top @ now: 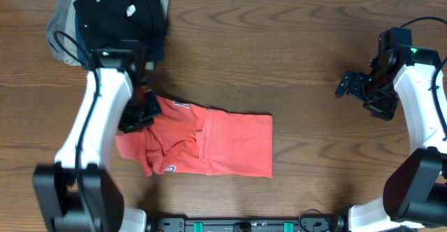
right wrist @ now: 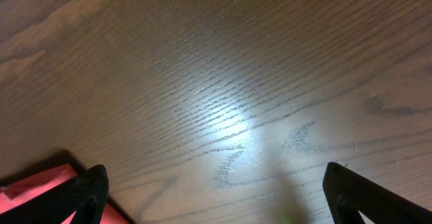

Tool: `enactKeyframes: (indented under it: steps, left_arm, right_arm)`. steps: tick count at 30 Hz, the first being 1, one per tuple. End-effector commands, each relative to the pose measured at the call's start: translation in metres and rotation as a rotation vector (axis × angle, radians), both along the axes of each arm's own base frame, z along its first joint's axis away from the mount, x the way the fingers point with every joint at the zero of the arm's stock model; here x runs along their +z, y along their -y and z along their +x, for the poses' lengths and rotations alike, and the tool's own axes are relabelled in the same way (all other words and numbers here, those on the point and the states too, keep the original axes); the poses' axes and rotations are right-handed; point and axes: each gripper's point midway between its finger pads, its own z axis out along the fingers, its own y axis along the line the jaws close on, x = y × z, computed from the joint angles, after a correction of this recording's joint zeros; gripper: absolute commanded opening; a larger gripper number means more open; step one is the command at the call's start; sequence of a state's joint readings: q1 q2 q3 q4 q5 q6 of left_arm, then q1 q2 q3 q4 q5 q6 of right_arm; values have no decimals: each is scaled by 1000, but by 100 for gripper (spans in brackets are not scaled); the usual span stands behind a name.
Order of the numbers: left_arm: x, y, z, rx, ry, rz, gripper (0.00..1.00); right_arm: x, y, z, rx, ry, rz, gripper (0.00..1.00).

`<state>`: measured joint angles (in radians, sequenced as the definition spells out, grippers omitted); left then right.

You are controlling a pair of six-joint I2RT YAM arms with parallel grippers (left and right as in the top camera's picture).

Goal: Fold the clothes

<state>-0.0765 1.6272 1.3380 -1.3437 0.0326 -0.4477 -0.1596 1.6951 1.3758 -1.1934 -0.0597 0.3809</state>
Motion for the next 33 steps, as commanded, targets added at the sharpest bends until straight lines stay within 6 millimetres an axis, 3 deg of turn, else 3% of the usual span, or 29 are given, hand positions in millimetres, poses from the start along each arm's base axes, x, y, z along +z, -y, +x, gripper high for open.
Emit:
enactKeyframes:
  steps: [1, 5, 10, 18, 23, 28, 33]
  left_arm:
    - [25, 24, 1, -41, 106, 9, 6]
    - [31, 61, -6, -114, 144, -3, 6]
    - [23, 108, -9, -206, 179, -24, 6]
    - [-3, 173, -13, -283, 201, -59, 6]
    - [-31, 217, -23, -351, 141, -145, 6]
    - [-53, 243, -27, -409, 131, -159, 6]
    - [-52, 249, -29, -427, 138, -163, 6]
  right_arm:
    - [2, 1, 3, 9, 7, 2, 99]
    - [2, 1, 3, 9, 7, 2, 99]
    - [2, 1, 3, 9, 7, 2, 99]
    - [2, 1, 3, 9, 7, 2, 99]
    - [2, 1, 3, 9, 7, 2, 99]
    - [2, 1, 3, 9, 7, 2, 99]
    - [2, 1, 3, 9, 7, 2, 99]
